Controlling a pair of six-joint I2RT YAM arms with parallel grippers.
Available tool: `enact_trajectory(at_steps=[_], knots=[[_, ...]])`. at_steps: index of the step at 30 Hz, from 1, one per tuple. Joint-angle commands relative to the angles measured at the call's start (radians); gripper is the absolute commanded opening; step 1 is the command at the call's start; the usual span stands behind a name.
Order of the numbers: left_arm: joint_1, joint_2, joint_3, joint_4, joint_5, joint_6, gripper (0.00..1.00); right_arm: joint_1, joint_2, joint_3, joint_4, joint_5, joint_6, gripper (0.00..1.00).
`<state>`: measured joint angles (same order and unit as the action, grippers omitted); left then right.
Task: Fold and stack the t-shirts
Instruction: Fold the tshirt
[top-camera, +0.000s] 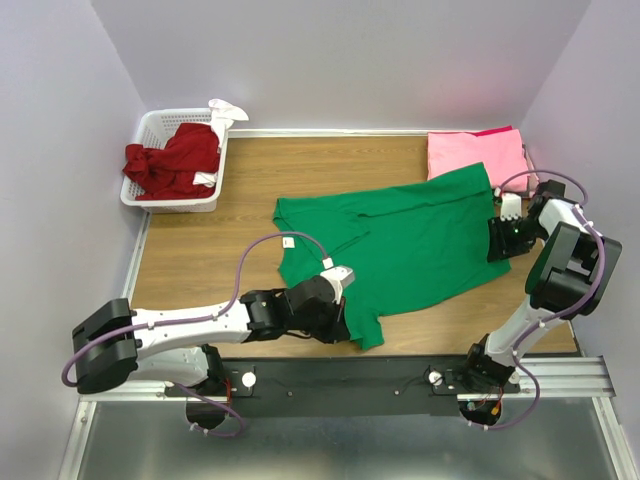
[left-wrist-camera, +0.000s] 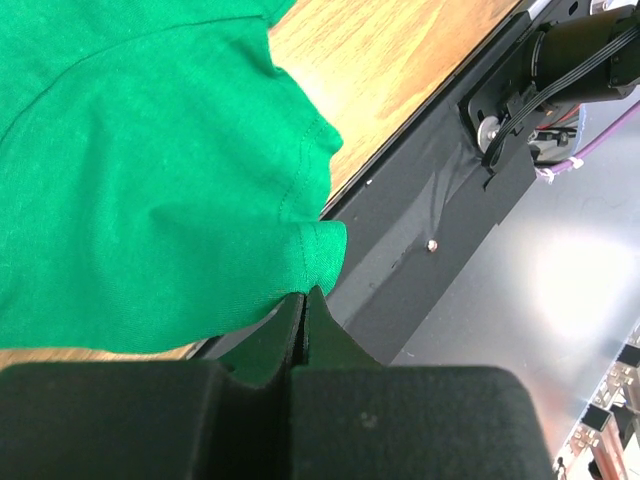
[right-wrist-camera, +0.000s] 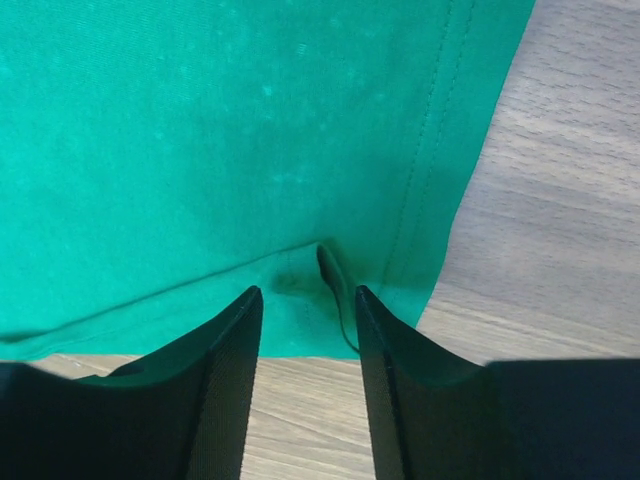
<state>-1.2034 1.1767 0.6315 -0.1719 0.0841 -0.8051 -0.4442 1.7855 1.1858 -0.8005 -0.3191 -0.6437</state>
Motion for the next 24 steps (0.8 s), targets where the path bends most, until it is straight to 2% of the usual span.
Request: enact_trajectory(at_steps=[1, 9, 11, 12, 19, 21, 24], knots=[[0.005, -0.026, -0.023, 0.026, 0.019, -0.016, 0.00, -0.002, 0.034, -0.002, 0.024, 0.005, 0.004, 0.49], [0.005, -0.037, -0.036, 0.032, 0.022, -0.034, 0.00, -0.002, 0.055, -0.002, 0.030, -0.032, -0.002, 0.43], [0.005, -0.040, -0.039, 0.035, 0.025, -0.037, 0.00, -0.002, 0.058, 0.001, 0.030, -0.037, -0.005, 0.35], [0.005, -0.038, -0.044, 0.040, 0.025, -0.042, 0.00, -0.002, 0.057, 0.000, 0.030, -0.041, -0.008, 0.28], [0.005, -0.071, -0.059, 0.046, 0.022, -0.065, 0.00, -0.002, 0.003, 0.003, 0.029, -0.043, -0.010, 0.04], [0.005, -0.103, -0.062, 0.034, 0.005, -0.080, 0.00, -0.004, -0.037, -0.002, 0.029, -0.037, -0.010, 0.01], [0.010, -0.146, -0.064, 0.006, -0.030, -0.101, 0.00, -0.004, -0.086, -0.011, 0.029, -0.031, -0.004, 0.00]])
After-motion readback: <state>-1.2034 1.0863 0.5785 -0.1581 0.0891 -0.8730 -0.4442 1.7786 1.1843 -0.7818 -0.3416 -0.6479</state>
